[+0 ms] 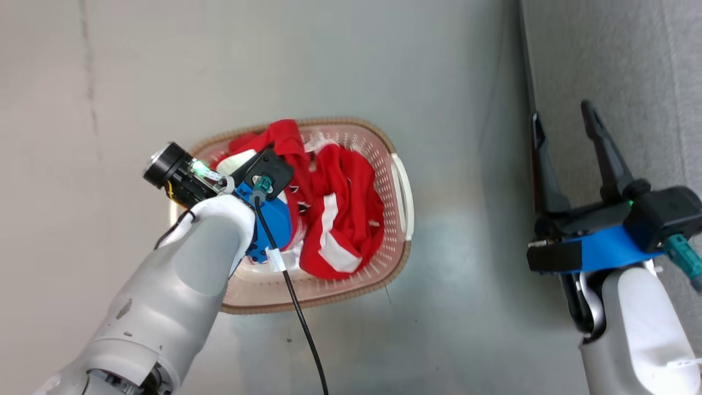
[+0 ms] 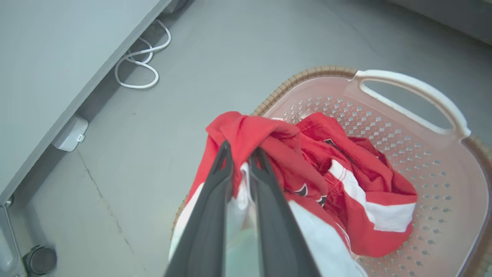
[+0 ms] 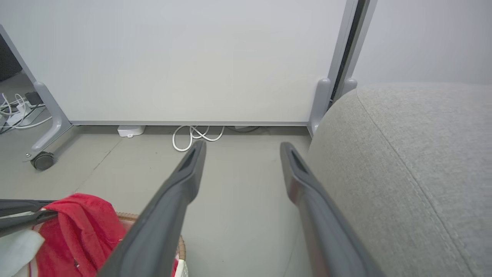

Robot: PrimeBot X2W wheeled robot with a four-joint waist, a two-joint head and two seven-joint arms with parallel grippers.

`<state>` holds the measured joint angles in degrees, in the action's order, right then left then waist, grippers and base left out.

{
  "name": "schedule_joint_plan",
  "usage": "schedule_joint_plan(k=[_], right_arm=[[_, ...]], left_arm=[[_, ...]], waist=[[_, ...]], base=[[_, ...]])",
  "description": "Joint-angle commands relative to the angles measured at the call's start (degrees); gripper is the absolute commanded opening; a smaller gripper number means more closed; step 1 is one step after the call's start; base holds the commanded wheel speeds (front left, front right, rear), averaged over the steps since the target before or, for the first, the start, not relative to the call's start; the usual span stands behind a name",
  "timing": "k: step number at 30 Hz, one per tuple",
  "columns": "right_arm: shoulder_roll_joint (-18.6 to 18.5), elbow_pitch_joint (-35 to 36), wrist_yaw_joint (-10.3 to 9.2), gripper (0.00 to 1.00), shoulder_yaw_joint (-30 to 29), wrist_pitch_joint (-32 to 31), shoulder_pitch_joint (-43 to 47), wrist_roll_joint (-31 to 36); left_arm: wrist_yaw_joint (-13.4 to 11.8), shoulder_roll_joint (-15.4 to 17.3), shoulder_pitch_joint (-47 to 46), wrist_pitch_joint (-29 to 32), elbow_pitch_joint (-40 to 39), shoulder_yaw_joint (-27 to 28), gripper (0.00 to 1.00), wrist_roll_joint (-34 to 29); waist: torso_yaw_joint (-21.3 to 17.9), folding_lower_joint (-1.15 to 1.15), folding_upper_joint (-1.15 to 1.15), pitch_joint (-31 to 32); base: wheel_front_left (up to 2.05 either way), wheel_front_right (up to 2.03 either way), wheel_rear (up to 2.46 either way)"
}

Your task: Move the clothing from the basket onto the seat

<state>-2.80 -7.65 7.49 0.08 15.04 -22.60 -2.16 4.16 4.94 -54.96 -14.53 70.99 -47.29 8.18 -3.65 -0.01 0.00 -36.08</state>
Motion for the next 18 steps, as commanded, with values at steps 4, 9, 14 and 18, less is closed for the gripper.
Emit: schedule_joint_plan(k=[4,9,14,18], right_arm=[[-0.16,-0.61,0.01,1.0,-0.15,0.22,2.24,0.33],[-0.16,-1.14,0.01,1.0,-0.69,0.22,4.56,0.25],[-0.15,-1.85,0.01,1.0,-1.27,0.22,7.28,0.22],[-0.15,-2.26,0.01,1.0,-1.31,0.22,8.6,-0.32]], left_arm=[[0.57,-0.47,1.39,-0.73,-2.76,1.63,0.0,2.14],[0.53,0.26,4.07,-0.71,-10.41,3.93,0.0,4.03],[0.53,0.32,6.99,-0.73,-18.28,6.92,0.0,5.63],[0.15,0.03,8.18,-0.73,-22.66,8.48,0.0,5.66]], waist=[[2.0,0.01,0.0,6.31],[2.55,0.01,0.0,10.99],[2.91,0.01,0.0,15.75],[2.72,0.01,0.0,18.87]], base=[[0.0,0.0,0.0],[0.0,0.0,0.0],[0.0,0.0,0.0],[0.0,0.0,0.0]])
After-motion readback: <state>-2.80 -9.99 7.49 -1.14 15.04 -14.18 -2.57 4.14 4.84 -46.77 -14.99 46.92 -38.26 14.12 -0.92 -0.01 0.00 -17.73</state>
